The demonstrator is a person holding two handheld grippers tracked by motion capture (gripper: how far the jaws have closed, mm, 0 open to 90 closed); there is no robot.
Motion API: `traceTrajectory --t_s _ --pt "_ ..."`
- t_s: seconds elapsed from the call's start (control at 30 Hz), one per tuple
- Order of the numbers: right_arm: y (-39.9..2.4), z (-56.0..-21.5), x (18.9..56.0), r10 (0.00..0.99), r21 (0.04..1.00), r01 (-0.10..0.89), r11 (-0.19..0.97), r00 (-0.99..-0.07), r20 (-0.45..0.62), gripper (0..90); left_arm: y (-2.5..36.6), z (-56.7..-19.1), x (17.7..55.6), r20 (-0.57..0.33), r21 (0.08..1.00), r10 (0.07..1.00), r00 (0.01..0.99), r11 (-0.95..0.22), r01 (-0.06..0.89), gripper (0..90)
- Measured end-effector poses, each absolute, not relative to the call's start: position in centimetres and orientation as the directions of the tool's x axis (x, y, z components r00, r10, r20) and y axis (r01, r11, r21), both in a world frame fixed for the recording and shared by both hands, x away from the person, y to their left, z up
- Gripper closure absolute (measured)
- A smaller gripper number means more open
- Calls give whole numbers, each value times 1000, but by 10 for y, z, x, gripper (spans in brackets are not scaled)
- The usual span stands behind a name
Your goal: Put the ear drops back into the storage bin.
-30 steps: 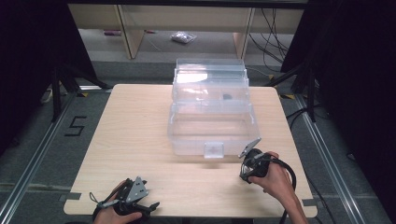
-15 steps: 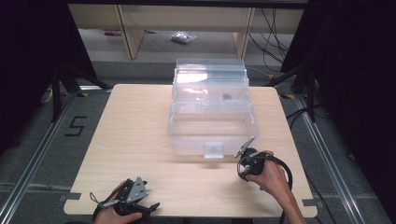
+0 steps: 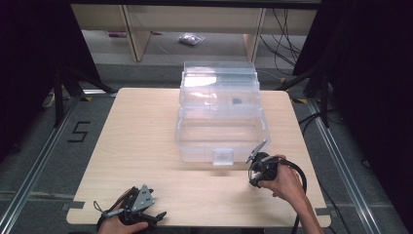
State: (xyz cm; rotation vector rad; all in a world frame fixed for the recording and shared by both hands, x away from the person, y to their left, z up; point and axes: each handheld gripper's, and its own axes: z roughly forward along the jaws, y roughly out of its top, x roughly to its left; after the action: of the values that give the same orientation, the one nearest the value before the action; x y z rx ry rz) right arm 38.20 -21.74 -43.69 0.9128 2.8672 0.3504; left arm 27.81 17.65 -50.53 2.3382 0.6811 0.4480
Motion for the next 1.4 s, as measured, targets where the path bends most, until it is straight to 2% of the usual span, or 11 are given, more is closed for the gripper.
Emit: traceTrajectory --t_s 0.27,0.37,0.67,0.93,1.4 --pt "-229 -425 394 555 264 532 805 -832 -16 602 177 -505 278 133 674 575 808 -649 351 157" --pt "-234 -420 397 575 257 554 792 -818 -8 602 177 -505 278 133 670 575 807 -653 354 157" --pt "-238 -402 404 566 260 540 800 -823 -32 602 176 -506 278 140 672 579 803 -651 352 157" --pt "-238 -392 410 554 256 529 809 -832 -30 602 177 -505 278 134 678 581 803 -645 353 157" --pt "-226 -354 415 527 261 502 824 -849 -31 602 177 -505 278 132 676 575 807 -648 352 157"
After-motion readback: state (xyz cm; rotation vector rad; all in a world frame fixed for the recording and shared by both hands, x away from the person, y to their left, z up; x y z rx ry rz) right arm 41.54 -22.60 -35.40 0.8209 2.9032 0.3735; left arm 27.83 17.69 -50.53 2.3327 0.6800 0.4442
